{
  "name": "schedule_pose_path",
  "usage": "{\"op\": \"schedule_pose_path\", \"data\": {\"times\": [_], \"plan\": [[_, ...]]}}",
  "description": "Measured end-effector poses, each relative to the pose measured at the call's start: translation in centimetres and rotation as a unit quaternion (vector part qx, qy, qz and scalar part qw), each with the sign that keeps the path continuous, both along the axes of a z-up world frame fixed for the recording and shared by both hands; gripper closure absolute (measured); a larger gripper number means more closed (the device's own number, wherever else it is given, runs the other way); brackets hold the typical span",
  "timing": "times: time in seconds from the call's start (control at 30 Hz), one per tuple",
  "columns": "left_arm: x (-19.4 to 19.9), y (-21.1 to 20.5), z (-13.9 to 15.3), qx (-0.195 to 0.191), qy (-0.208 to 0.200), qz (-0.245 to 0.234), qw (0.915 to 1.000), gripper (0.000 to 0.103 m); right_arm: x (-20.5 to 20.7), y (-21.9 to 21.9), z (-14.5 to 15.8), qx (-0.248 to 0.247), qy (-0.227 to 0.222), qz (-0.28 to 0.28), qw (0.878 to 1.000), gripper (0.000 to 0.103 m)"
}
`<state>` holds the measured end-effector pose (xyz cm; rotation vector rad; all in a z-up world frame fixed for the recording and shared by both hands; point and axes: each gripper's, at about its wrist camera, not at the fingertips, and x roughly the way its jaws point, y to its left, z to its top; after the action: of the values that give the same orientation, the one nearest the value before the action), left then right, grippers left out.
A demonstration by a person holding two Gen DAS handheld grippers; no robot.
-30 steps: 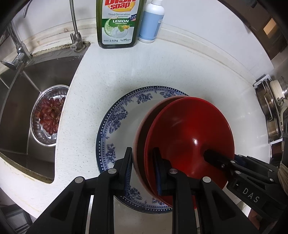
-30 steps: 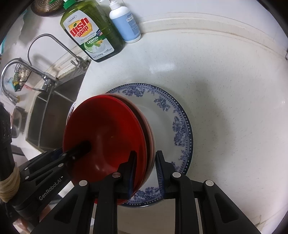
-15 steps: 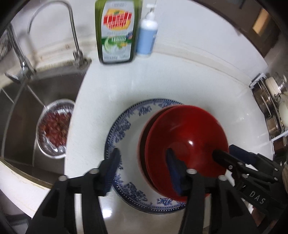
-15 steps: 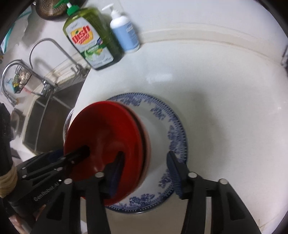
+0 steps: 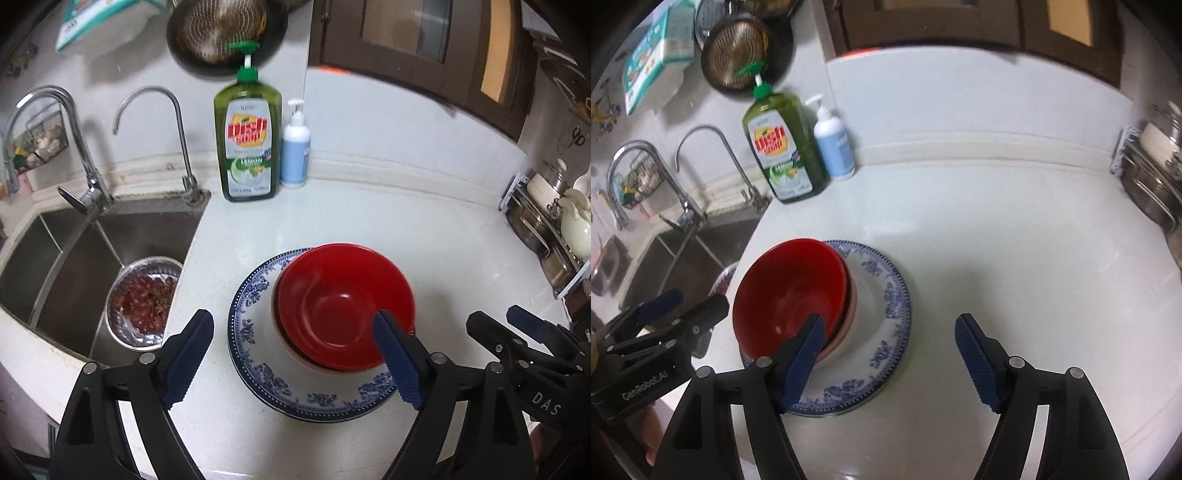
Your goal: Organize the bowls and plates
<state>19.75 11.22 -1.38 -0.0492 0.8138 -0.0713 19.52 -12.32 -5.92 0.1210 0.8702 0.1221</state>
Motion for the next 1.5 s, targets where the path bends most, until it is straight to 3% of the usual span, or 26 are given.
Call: {"op": "schedule_pose_path", "data": {"times": [0.27,0.53,1.1,1.5], "plan": [[-5.7,-1.9,1.7,0.029,-0.081,0.018,0.9961,0.007,-4.8,-1.7,1.9,-0.002,-0.054,-0.008,0.998,0.022],[-11.7,-3.3,2.7,0.048,-0.135,0.022,0.9894,0.002,-11.1,-3.0,3.3,-0.005,-0.103,-0.018,0.994,0.015],[-22.1,-4.2,4.4,0.068,-0.162,0.028,0.9839,0.0,-22.3,-4.8,5.2,-0.015,-0.142,-0.024,0.989,0.015],[-24.0,-3.8,5.1,0.067,-0.173,0.012,0.9826,0.0,-25.2,-4.4,6.0,-0.01,-0.16,-0.03,0.987,0.015]]}}
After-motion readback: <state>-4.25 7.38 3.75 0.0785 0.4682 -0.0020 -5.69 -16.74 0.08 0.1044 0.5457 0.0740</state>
